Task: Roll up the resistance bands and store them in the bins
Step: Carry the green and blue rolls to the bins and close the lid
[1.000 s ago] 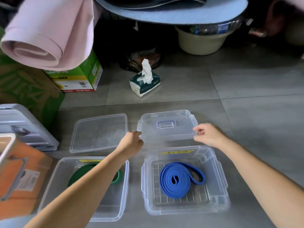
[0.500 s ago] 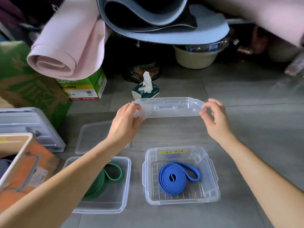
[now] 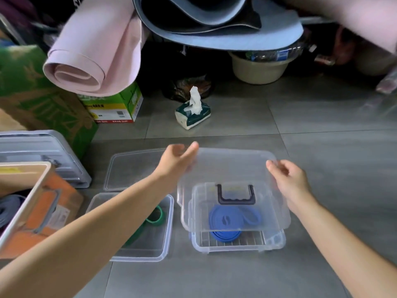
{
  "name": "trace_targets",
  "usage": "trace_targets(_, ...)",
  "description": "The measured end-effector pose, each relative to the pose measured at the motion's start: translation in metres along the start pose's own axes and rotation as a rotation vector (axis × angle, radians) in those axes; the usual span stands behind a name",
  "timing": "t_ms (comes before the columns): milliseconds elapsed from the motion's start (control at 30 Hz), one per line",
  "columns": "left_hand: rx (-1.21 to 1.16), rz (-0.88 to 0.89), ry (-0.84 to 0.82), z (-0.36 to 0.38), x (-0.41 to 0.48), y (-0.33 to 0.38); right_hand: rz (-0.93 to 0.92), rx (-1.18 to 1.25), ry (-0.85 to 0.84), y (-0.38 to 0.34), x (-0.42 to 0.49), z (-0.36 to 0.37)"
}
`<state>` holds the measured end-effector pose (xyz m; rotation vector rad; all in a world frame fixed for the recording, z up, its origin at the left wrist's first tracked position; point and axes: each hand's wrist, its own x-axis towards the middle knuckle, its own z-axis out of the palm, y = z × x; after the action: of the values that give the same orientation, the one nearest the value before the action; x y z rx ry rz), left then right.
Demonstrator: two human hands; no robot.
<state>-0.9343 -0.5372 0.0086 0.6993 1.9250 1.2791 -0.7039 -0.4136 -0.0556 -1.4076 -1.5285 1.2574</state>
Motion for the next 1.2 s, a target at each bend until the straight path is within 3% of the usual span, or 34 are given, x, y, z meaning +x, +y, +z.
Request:
trace_targets(133,0.040,-0.163,-0.075,0.012,-0.007,-0.046,0.091,-0.182,0.025,0.040,-0.011,-0.001)
trace_targets(367,0.079,-0.130,0.029,0.033,-0.012,-0.083,-0.040,-0.483,0.018,0.064,-0.011,-0.006)
trace_targets(500,0.049,-0.117,0.004,0.034,-0.020,-0.101,0.121,-0.367,-0.110,0.068,-0.026,-0.005)
trace_targets(667,0.158,-0.077,-0.077,0.031,-0.033,-0.124,0.183,-0.251,-0.226,0.072,-0.048,-0.004)
trace_targets(800,0.162,-0.273,0.036,0.039,-0.036,-0.130,0.194,-0.265,-0.212,0.068,-0.047,-0.005)
trace_targets(933,0.210,-0.309,0.083,0.040,-0.023,-0.119,0.266,-0.155,-0.170,0.062,-0.045,-0.001)
trace_targets(1100,-0.010,-0.403,-0.029,0.041,-0.047,-0.131,0.508,-0.130,-0.242,0.077,-0.052,-0.022)
trace_targets(1200,-0.092,-0.541,-0.018,0.042,-0.049,-0.131,0.543,-0.165,-0.128,0.083,-0.058,-0.023)
